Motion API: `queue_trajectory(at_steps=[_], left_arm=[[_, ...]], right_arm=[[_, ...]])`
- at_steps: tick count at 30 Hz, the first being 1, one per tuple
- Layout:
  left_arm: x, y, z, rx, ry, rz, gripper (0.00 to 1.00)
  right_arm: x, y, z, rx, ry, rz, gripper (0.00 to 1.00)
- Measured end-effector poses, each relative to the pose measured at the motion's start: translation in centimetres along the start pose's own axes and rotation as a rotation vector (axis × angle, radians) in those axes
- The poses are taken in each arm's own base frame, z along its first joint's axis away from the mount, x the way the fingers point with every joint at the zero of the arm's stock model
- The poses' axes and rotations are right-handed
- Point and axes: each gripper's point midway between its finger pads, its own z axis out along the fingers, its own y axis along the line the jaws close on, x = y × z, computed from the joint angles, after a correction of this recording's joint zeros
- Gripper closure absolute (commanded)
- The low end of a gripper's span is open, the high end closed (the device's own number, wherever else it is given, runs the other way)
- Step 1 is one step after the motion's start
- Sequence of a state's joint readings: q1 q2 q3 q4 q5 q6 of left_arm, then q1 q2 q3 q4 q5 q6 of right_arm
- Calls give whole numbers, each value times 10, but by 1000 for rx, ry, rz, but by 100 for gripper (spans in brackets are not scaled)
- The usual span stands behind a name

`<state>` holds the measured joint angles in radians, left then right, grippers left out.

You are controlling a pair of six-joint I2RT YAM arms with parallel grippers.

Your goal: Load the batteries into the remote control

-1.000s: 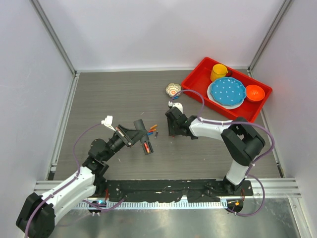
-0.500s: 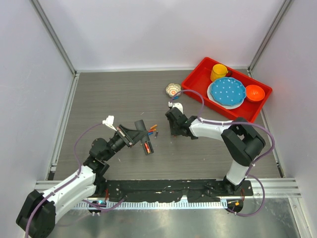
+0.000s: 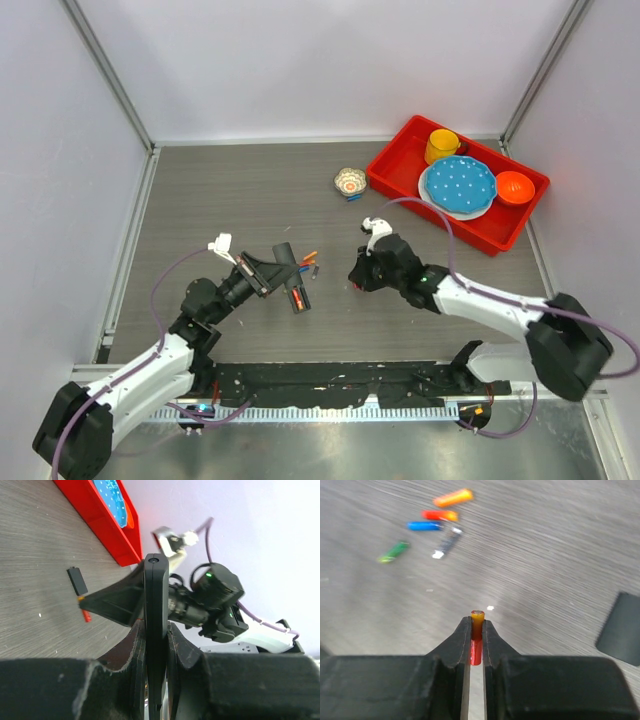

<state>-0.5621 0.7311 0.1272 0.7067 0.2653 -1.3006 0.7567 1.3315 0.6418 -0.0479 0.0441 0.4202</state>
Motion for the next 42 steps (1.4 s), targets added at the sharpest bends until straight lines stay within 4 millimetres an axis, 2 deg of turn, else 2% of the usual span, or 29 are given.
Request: queue_trajectory(at_steps=[5,9,21,27,31,36,42], left_arm=[[0,-1,0,7,-1,2,100],[0,-3,1,17,1,4,100],[0,-11,1,56,6,14,100],[3,-10,1,66,17,16,100],[5,-9,-1,72,25,17,100],[7,-6,-2,71,28,17,100],[7,-8,-4,78,25,20,100]], right_arm=[[-31,37,-38,-218,-157,-40,99],[-39,52,-50,-300,-191,-90,99],[-28,61,-51,-332,-171,-184,99],[-19,46,-39,-206,-112,-231,99],[-24,41,-34,-114,-98,-295,99],[-26,53,-40,-141,-149,-414,99],[-10,71,-70,-302,-324,-557,99]])
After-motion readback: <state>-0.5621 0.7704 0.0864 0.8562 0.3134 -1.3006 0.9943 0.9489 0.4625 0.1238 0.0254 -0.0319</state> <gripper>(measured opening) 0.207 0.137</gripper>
